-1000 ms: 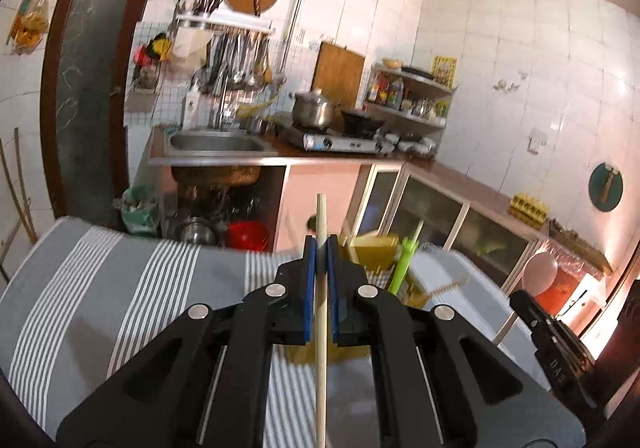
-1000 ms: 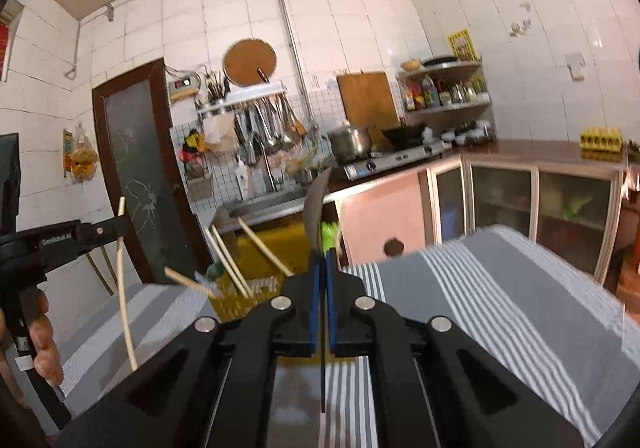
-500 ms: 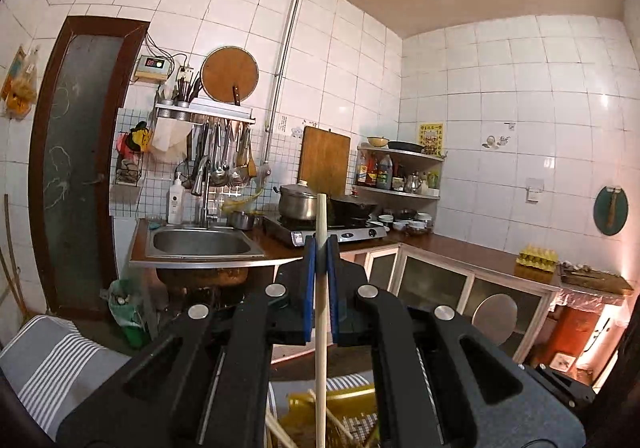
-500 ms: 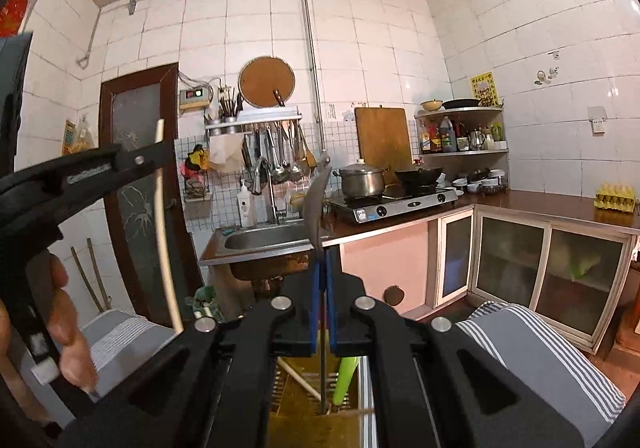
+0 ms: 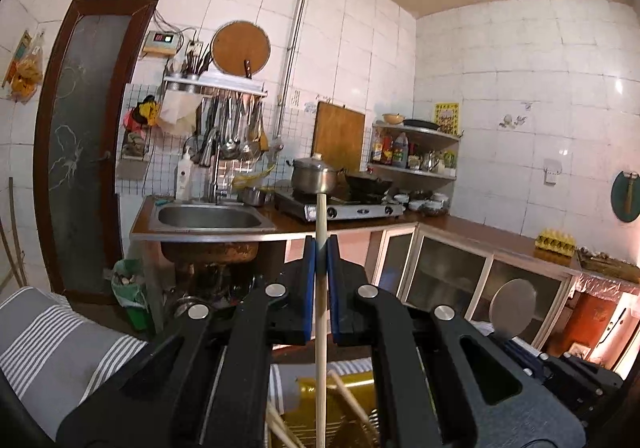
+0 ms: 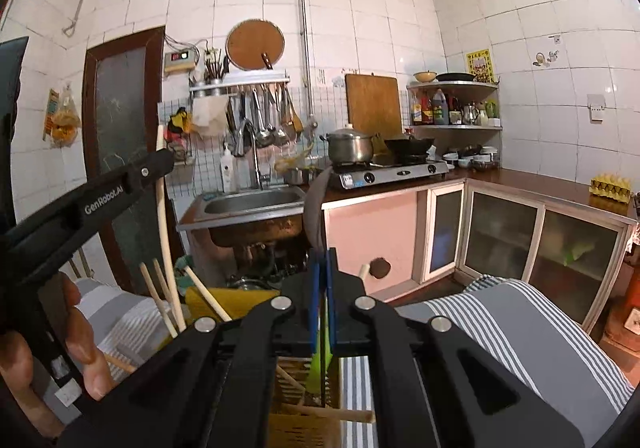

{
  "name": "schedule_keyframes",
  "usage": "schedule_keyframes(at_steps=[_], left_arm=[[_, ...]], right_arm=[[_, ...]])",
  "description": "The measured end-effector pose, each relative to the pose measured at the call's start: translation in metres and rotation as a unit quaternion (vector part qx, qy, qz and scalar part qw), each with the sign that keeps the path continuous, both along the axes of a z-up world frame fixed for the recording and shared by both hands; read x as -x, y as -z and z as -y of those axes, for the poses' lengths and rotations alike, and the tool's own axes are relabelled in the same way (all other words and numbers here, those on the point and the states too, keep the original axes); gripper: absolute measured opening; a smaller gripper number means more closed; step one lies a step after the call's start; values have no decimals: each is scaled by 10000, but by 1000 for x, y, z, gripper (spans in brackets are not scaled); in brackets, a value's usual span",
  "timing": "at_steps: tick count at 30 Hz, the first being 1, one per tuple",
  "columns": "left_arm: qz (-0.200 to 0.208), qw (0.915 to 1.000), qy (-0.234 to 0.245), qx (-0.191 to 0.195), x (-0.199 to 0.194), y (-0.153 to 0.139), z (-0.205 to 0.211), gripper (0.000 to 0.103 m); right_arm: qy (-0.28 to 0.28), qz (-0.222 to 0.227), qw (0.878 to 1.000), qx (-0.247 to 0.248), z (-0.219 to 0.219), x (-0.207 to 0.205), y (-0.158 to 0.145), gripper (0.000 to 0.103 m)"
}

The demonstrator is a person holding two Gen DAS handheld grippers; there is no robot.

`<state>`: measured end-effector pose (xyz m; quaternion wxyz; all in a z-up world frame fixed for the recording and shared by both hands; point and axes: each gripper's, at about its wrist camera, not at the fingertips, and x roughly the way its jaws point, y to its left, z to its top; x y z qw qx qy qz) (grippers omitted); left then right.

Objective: Organize utensils

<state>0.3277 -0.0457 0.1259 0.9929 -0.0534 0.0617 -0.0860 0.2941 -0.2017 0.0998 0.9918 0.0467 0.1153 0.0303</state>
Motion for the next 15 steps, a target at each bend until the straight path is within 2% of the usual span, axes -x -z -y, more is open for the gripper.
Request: schedule_keyframes(at_steps=[8,9,10,11,12,14,15], left_arm=[[-765,9971,-31,-44,-10,4,-17,6],[-849,9963,-59,-107,-7,2,-20,10],[-915,9957,-72,-157,-5,1,-22,19],[-971,9950,-97,-195,0,-1,-27,25],[-995,9947,-141,-215,6,-3,-31,36],[-976,9945,-259,-261,21,-7,-42,48],[-988,9943,-293,-286,27,-8,-45,57]], right_arm=[[164,-674,9976,77,5,-12,3,5],[200,-742,9970,87,7,-11,1,9],[217,-797,9965,83,9,-9,-1,32],[202,-912,9956,31,13,-8,-4,59],[145,-990,9950,-69,16,-6,-6,60],[145,-1020,9946,-116,20,0,-11,60],[194,-1024,9945,-68,20,6,-14,60]])
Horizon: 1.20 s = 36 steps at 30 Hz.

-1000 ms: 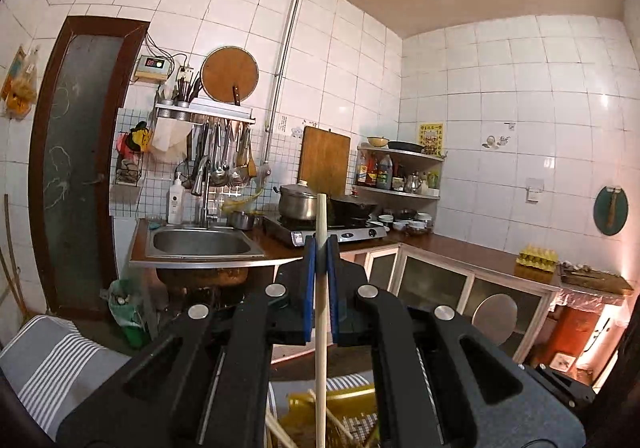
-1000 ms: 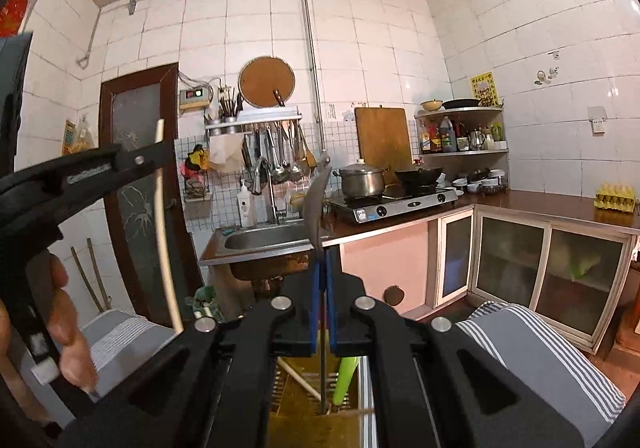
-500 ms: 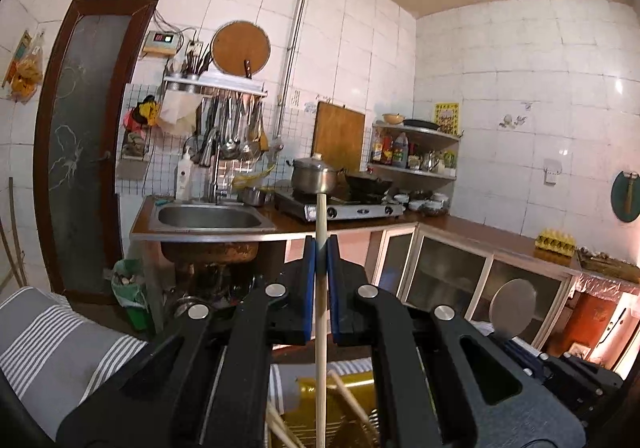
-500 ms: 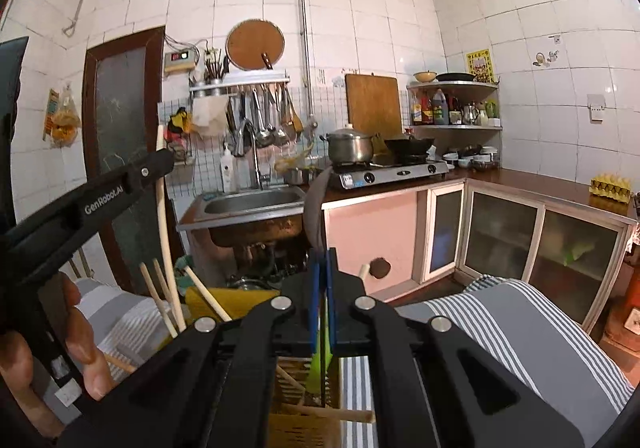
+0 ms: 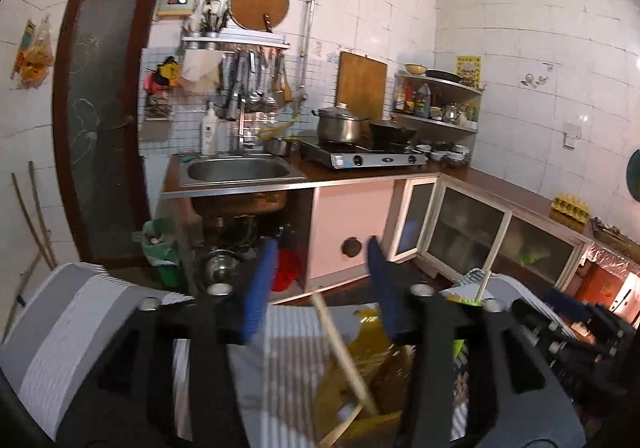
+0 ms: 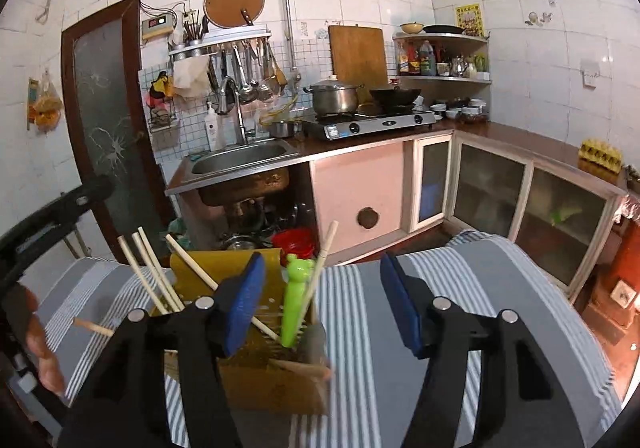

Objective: Organize utensils

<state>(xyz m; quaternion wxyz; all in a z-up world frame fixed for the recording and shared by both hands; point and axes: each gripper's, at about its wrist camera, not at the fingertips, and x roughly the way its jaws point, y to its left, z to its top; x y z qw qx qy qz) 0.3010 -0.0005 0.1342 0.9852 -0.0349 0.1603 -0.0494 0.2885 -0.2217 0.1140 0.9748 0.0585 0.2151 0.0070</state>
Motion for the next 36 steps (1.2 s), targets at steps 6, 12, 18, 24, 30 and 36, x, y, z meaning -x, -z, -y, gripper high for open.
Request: schedule_keyframes(at_steps=[6,12,18,24,30,36], left_arm=[[194,9996,-207,-21,65,-6,-29,95],[305,9992,-235,71,141,15,-47,98],[61,9992,-234,314,195,66,-52,98],[-126,9993,-355,-72,223,114,-43,98],[-5,9971,-544,-541,229,142,-35,98],[73,9976,-465,-500,233,143,-36,98]], right_arm=[[-6,194,9998,65,-2,56,-14,76],[24,534,9986,-20,-8,130,0,95],[24,584,9981,196,-26,188,38,98],[-71,545,9976,424,-39,218,79,99],[39,421,9987,272,-31,225,102,99],[155,499,9981,333,-30,227,105,99]])
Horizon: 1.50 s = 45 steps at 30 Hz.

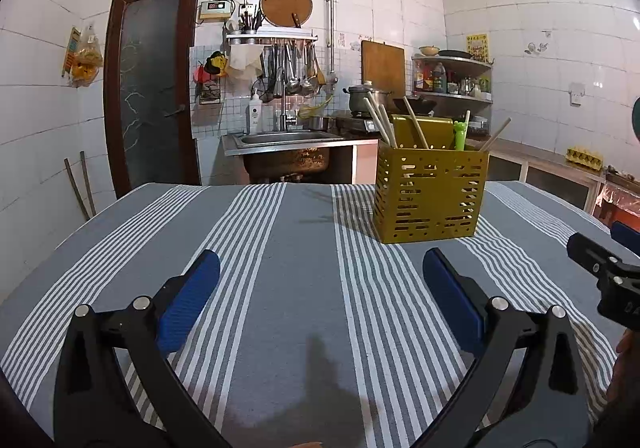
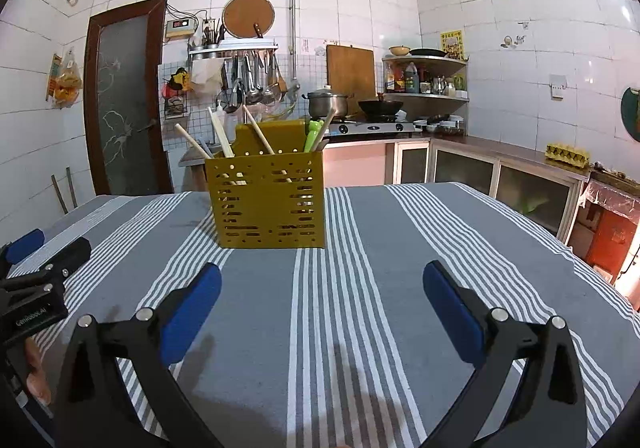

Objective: Organize utensils

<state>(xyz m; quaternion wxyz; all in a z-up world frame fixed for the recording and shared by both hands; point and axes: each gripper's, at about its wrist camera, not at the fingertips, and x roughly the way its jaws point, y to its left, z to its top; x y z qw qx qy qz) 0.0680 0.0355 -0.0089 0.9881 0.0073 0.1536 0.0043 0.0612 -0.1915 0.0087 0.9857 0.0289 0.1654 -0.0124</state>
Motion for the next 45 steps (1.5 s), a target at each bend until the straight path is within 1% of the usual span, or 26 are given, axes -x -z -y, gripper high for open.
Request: schedule_keyframes(at_steps=[3,7,15,26,45], left_arm=[[12,10000,33,-71,2,-1,4,98],[8,9998,64,-168,3,0,8,98],[107,9992,169,-338,10,-2,16,98],[156,9994,183,-231,13,-3,12,98],[202,9994,158,-221,14,-5,10,98]], right_arm=[[30,53,10000,53,-2,3,0,99],[70,234,9995,183,-6,11,-2,99],[56,330,9989,314,-10,15,-2,99],[64,307,9991,294,-9,15,-1,99],[88,252,9993,281,-4,13,0,99]])
